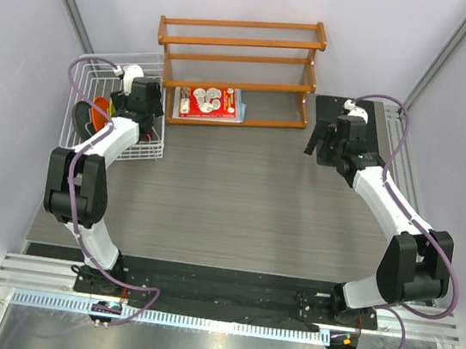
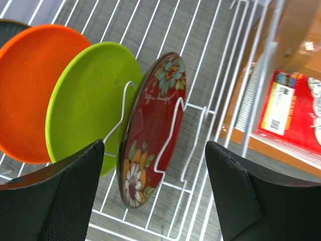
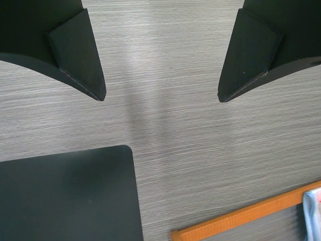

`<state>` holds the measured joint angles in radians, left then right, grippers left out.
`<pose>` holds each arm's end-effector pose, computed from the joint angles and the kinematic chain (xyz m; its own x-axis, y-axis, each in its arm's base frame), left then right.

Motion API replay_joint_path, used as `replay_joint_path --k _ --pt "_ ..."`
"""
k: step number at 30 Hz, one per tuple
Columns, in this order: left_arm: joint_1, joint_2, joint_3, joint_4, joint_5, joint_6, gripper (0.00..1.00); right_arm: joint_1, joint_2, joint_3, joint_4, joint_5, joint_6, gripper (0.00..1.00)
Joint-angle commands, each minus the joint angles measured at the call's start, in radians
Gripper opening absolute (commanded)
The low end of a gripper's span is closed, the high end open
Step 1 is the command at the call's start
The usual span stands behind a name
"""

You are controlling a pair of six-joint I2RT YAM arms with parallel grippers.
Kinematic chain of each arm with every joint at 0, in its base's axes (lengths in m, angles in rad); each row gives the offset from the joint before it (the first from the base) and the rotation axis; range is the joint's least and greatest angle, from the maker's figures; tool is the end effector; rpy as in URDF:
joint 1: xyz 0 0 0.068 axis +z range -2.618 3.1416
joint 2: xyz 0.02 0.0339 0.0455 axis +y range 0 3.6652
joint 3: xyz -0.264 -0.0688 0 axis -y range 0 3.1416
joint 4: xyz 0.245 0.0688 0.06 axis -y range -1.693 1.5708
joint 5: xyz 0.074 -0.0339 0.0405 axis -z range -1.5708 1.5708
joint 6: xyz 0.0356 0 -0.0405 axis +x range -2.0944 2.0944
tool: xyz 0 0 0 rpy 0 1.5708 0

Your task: Unload the plates from the dish rack

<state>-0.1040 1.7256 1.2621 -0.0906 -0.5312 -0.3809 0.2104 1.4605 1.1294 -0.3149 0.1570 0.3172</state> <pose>0.3954 -0.0231 0.2634 -0.3598 -0.2847 -0.8885 -0.5092 0.8579 -0.0687 0.3232 0.0633 0.2873 -0.5856 0.1900 -0.7880 0.1036 0.9817 0.1596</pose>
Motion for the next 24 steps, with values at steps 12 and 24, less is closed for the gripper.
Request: replay_joint_path --k 12,24 --pt "0.072 0.019 0.02 0.045 0.033 -0.066 0.2 0.003 0.008 -0.017 0.03 0.075 -0.015 1.0" --pt "0.07 -0.102 0.036 -0.035 0.068 -0.042 0.0 0.003 0.006 -0.022 0.027 0.055 -0.009 0.99"
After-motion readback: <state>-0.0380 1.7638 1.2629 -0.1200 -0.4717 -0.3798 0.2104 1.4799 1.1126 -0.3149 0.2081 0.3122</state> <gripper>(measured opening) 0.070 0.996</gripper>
